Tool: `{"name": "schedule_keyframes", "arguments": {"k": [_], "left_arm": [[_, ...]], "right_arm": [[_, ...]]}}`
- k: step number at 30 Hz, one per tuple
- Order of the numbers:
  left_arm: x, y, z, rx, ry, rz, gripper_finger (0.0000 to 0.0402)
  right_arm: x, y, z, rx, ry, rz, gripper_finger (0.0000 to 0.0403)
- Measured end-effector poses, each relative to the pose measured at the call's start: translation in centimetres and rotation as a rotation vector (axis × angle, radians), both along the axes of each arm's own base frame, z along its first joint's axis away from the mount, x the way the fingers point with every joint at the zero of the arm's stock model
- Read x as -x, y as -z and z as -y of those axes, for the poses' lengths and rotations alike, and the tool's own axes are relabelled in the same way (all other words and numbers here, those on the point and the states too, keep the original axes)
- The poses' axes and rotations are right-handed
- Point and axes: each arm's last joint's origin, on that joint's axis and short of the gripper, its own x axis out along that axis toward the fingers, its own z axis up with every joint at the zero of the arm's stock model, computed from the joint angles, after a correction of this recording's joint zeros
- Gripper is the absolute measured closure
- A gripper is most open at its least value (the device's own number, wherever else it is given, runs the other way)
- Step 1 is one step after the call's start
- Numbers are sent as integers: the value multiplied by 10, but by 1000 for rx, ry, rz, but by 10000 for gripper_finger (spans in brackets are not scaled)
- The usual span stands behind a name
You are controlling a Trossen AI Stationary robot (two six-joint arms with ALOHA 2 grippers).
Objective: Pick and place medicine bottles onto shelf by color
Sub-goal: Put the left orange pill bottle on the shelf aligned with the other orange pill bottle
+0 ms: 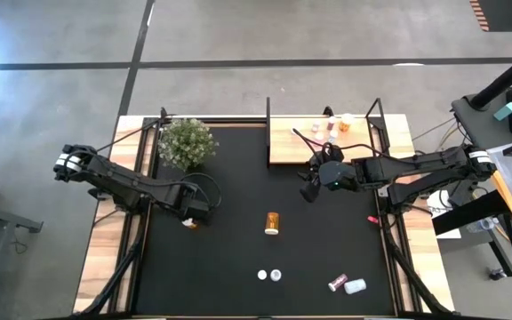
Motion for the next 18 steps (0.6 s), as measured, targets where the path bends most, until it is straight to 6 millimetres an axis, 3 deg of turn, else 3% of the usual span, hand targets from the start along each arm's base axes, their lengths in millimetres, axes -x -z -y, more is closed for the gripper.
{"name": "schedule_keyframes", "arguments": {"k": [11, 18], "left_arm": [[-4, -6, 0, 7, -3, 23, 226], [-18, -16, -7, 29, -46, 126, 226]], "right_arm": [[0, 0, 0, 7, -6, -5, 186], [0, 0, 0, 6, -6, -5, 186]]}}
